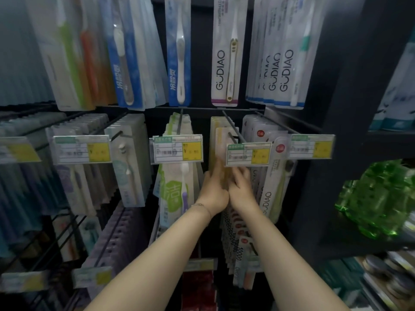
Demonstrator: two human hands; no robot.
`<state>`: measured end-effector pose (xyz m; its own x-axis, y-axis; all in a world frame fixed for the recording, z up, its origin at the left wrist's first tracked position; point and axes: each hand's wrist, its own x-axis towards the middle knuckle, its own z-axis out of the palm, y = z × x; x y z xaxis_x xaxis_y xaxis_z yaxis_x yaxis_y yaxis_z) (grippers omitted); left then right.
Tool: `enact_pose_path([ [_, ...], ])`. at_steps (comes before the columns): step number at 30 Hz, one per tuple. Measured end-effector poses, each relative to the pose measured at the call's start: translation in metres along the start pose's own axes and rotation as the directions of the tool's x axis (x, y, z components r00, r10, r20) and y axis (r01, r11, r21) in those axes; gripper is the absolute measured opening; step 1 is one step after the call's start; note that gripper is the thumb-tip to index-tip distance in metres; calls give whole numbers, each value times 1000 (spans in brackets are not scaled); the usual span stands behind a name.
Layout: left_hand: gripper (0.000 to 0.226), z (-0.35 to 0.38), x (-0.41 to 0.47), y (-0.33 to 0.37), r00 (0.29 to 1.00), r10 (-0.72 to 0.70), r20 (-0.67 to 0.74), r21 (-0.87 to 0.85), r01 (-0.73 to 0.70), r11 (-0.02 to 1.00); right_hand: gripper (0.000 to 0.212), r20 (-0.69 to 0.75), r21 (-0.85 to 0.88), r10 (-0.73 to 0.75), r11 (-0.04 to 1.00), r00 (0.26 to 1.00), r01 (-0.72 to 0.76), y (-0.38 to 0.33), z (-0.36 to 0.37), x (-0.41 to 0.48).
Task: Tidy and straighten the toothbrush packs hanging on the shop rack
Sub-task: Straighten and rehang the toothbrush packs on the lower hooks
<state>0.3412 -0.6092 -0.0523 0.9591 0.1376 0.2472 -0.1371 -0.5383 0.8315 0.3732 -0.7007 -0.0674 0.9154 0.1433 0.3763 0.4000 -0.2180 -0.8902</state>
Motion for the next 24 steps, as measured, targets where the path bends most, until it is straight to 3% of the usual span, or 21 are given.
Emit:
enact_pose_path([
  [5,50,-1,22,7,990,-139,-13,40,139,989,46,60,84,185,978,981,-189,-19,2,21],
  [8,41,-3,23,11,987,-158,-40,3,159,987,31,75,82,220,971,973,-226,-22,4,26],
  [12,42,-7,9,17,989,-135,-59,-40,133,990,29,64,58,163,984,985,-166,-30,-9,9],
  [16,37,-5,-19,31,996,13,-89,-86,-21,996,33,-7,47,44,998,999,-43,-48,-27,-20],
  [20,34,-4,-39,40,971,211,-109,168,-192,967,31,-10,-37,-38,999,999,38,-59,-50,-55],
  [24,38,-1,-53,45,935,353,-37,472,-295,831,22,-158,-440,-262,882,952,170,-51,-79,-82],
])
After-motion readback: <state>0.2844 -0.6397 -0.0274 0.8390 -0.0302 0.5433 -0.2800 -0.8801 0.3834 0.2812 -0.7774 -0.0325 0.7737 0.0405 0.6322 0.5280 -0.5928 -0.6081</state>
